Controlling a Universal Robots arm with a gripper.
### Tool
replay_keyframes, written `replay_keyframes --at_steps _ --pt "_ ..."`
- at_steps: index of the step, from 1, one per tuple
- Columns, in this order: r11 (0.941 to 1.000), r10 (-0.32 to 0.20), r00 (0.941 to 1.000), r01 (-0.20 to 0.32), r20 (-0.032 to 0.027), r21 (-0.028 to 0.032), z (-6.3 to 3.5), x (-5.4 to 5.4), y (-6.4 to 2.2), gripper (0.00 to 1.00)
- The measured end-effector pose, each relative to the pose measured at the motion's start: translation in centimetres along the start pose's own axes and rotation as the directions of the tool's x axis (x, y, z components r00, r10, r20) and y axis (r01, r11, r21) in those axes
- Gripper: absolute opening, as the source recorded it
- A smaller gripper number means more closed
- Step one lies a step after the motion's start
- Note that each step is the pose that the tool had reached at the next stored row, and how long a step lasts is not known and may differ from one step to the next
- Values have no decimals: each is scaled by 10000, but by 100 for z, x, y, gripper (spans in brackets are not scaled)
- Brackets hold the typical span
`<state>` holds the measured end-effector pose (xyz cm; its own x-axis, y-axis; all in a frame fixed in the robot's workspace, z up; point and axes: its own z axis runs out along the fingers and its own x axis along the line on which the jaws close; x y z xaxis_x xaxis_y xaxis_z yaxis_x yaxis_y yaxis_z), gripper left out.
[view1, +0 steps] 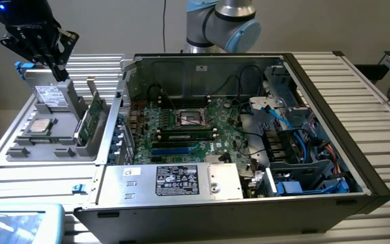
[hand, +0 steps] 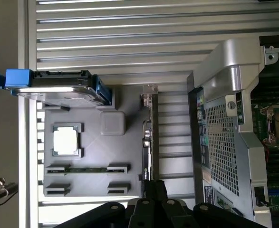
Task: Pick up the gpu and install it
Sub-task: 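Pick up the gpu and move the gpu toward the slot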
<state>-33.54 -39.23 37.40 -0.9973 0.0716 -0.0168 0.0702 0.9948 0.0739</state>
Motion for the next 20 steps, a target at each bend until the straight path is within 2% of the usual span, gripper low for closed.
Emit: replay_keyframes --at_steps 7,8,9,12,13,14,16,17,20 --pt "10000 0 10000 0 -1 0 0 0 0 13" --pt "10000 0 10000 0 0 0 0 0 0 19" --pt "10000 0 10000 0 -1 0 0 0 0 19" --pt "10000 0 10000 0 -1 0 0 0 0 37" --pt "10000 0 10000 0 -1 0 0 0 0 37" --pt "10000 0 10000 0 -1 1 0 0 0 43" --pt "10000 -1 10000 1 6 -1 25 1 -2 43" --pt "10000 -1 10000 1 9 -1 43 2 -4 49" --pt "10000 0 10000 0 11 -1 97 5 -7 49"
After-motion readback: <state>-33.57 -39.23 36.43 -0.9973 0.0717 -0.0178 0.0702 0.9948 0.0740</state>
